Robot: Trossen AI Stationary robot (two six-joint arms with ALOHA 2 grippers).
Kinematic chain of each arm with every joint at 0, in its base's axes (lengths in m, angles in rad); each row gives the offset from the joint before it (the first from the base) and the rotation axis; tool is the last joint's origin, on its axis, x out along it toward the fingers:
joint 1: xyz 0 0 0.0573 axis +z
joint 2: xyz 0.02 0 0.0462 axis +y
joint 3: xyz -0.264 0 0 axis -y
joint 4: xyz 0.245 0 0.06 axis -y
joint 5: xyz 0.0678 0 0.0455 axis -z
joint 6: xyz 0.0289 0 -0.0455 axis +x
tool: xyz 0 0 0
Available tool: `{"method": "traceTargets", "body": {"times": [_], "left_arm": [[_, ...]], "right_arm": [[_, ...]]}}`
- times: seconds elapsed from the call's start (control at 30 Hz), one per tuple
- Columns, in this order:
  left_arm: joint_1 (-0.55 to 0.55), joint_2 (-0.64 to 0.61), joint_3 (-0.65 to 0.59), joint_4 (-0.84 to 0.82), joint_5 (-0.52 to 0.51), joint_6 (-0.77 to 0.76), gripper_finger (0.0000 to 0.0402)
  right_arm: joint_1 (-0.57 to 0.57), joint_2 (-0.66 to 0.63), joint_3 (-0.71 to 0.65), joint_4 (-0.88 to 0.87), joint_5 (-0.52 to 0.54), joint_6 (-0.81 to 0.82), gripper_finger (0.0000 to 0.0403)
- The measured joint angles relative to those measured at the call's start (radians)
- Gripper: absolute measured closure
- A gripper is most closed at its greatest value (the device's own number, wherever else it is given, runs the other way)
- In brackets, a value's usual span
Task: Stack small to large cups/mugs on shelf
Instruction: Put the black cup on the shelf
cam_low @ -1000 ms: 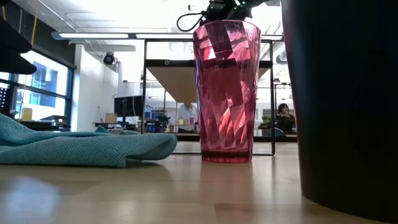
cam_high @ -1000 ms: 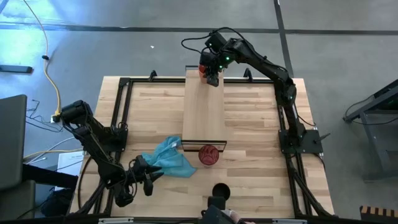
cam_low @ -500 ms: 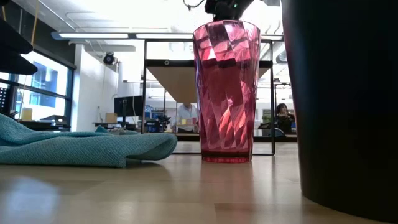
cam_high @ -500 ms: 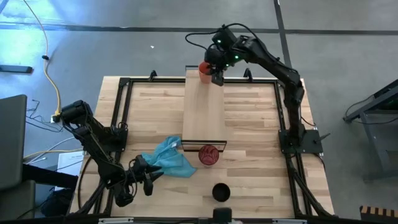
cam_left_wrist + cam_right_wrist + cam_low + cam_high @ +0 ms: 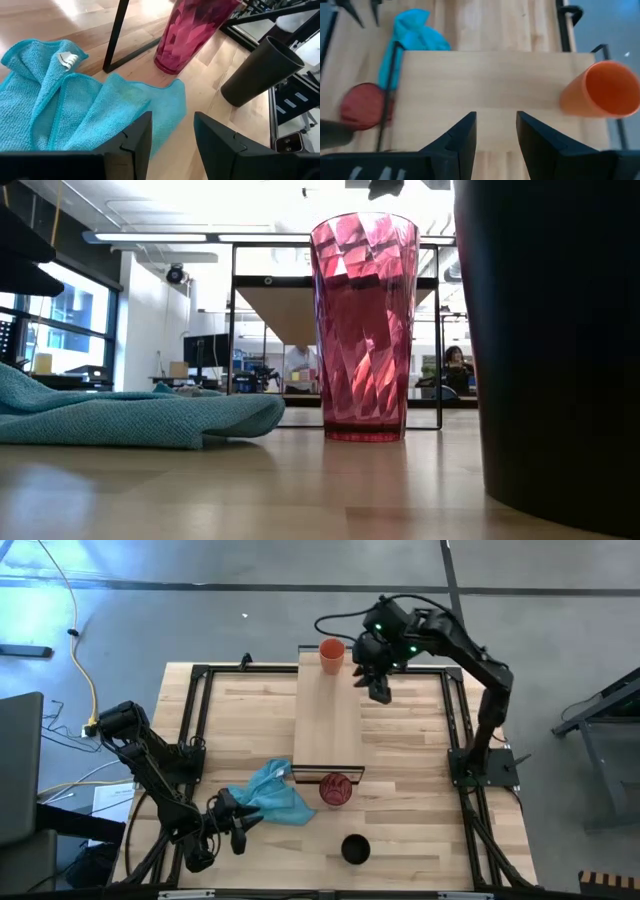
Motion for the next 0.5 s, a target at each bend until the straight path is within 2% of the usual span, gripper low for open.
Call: {"method": "traceTargets", "body": {"times": [0.5], "left_arm": [[0.0, 0.0, 0.0, 0.038, -0.01, 0.002, 0.0268]], "right_arm": [[0.127, -0.139, 0.0, -0.045, -0.021, 0.166, 0.0272]]}}
